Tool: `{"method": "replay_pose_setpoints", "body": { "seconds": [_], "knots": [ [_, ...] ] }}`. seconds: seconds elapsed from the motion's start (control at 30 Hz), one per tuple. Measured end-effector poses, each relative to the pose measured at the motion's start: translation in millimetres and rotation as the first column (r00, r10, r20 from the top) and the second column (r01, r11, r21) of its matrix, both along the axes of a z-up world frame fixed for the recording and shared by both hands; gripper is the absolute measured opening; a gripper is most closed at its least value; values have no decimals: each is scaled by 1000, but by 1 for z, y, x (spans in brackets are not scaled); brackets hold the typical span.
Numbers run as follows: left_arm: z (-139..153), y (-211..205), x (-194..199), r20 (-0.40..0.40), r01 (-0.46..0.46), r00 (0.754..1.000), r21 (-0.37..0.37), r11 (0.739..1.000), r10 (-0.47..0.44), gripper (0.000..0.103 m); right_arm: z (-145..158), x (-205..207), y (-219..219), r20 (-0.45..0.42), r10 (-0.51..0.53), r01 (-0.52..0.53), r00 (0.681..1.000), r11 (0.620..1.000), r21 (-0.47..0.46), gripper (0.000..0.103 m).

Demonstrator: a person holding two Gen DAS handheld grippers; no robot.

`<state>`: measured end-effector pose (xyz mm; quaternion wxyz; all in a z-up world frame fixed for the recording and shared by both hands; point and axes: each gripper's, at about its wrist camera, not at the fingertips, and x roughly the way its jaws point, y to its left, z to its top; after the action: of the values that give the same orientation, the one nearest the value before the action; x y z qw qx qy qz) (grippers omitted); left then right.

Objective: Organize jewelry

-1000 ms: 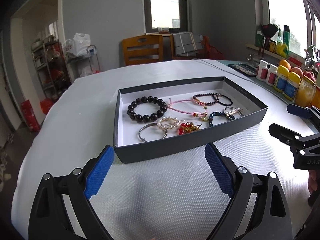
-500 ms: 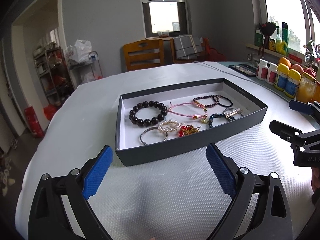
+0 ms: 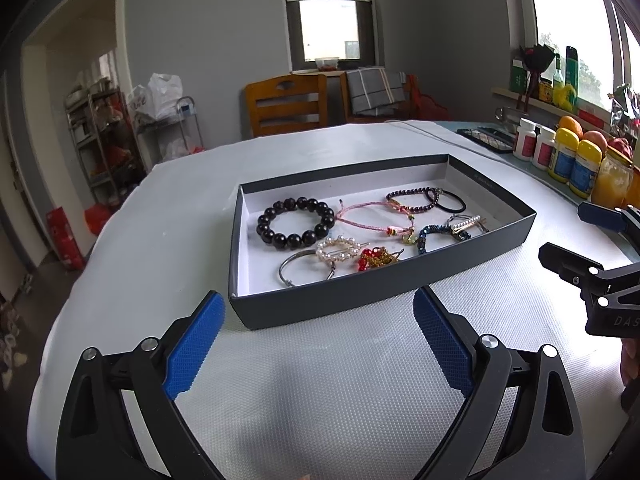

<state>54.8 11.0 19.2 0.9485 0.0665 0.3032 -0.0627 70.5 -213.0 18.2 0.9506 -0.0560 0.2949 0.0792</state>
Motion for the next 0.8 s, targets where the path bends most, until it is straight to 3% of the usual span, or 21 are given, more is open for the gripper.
{"method": "replay_pose_setpoints", "body": {
  "seconds": [0.8],
  "knots": [
    [0, 0, 1, 1, 1, 1000, -1, 1000, -1, 97, 1, -1, 0, 9, -4, 4, 1000, 1000, 5, 97]
  ]
}}
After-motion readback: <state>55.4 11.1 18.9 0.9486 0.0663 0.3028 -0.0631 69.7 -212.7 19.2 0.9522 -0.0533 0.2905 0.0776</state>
